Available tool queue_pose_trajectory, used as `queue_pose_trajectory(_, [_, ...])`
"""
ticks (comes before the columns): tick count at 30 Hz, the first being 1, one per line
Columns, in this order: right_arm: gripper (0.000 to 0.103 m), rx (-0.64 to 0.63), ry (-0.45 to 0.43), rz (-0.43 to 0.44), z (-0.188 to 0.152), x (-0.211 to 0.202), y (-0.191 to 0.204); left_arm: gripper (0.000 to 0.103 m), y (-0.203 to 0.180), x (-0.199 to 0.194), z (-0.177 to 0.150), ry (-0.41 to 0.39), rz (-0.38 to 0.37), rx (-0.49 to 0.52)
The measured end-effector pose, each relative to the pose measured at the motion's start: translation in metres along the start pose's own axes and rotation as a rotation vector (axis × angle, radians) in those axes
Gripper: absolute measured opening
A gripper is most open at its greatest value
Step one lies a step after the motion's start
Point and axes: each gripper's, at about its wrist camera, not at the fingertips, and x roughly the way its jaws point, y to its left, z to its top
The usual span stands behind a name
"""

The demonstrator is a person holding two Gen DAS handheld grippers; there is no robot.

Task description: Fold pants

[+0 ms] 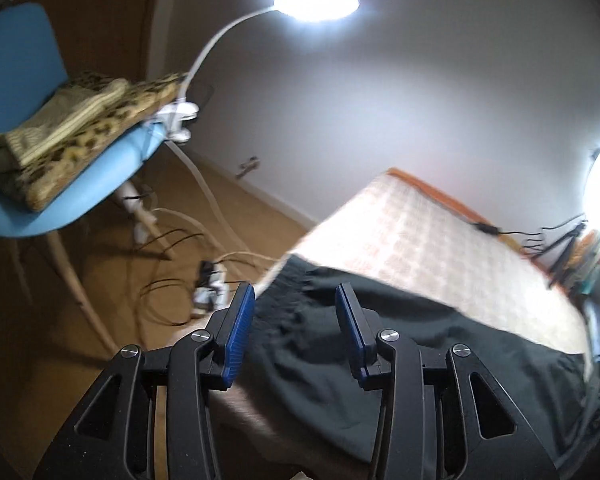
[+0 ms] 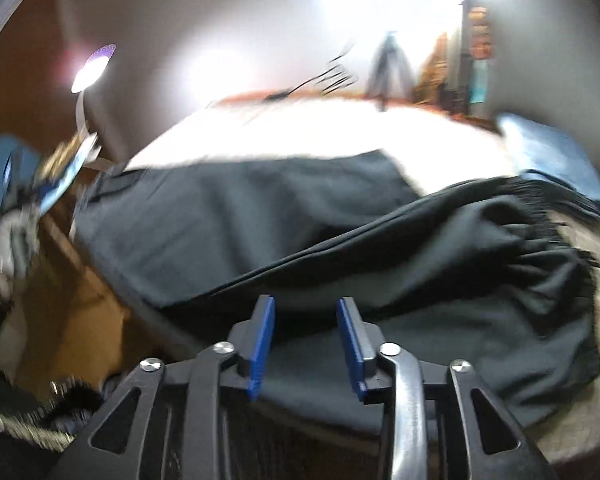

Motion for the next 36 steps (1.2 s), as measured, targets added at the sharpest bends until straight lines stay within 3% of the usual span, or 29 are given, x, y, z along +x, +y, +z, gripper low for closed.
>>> queue_pose_trajectory(3, [0.073,0.115,-0.052,-0.099,0.026,-0.013,-0.038,0.040,-0.030,0.000,-0.004,0.028,-0.091,0.057])
queue_pose_trajectory(6, [0.075,0.217,-0.037,-0.133,0.060,-0.005,-0.077,0.040,-0.071,0.004,-0.017,0.098,-0.234,0.129])
queue_pose_trajectory(12, [0.075,0.457,0.104,-0.200,0.120,0.057,-0.146,0.040,-0.157,0.013,-0.056,0.281,-0.533,0.271])
queue_pose_trajectory(14, [0.074,0.513,0.147,-0.235,0.130,0.078,-0.160,0.040,-0.185,0.018,-0.070,0.379,-0.650,0.308])
queue_pose_trajectory(16, [0.074,0.562,0.171,-0.292,0.138,0.095,-0.174,0.048,-0.212,0.021,-0.084,0.479,-0.735,0.338])
queue_pose_trajectory(22, [0.074,0.574,0.303,-0.440,0.151,0.151,-0.201,0.049,-0.291,0.004,-0.131,0.608,-0.887,0.521])
queue_pose_trajectory(26, [0.073,0.550,0.347,-0.501,0.149,0.170,-0.202,0.050,-0.336,-0.012,-0.166,0.634,-0.951,0.676])
queue_pose_trajectory(28, [0.067,0.530,0.366,-0.520,0.148,0.175,-0.202,0.050,-0.346,-0.017,-0.178,0.644,-0.957,0.724])
queue_pose_trajectory(30, [0.040,0.523,0.373,-0.539,0.146,0.174,-0.203,0.050,-0.354,-0.019,-0.189,0.662,-0.965,0.764])
queue_pose_trajectory(31, [0.032,0.521,0.369,-0.543,0.144,0.172,-0.204,0.050,-0.359,-0.019,-0.197,0.658,-0.957,0.791])
queue_pose_trajectory(33, [0.004,0.544,0.345,-0.496,0.138,0.162,-0.210,0.049,-0.363,-0.018,-0.204,0.631,-0.930,0.841])
queue_pose_trajectory(34, [0.001,0.578,0.315,-0.444,0.134,0.152,-0.215,0.046,-0.365,-0.019,-0.209,0.606,-0.914,0.873])
queue_pose_trajectory(35, [0.001,0.593,0.292,-0.427,0.132,0.143,-0.217,0.039,-0.366,-0.017,-0.211,0.588,-0.904,0.889])
queue_pose_trajectory(36, [0.000,0.602,0.260,-0.415,0.130,0.132,-0.217,0.016,-0.365,-0.017,-0.212,0.574,-0.901,0.900])
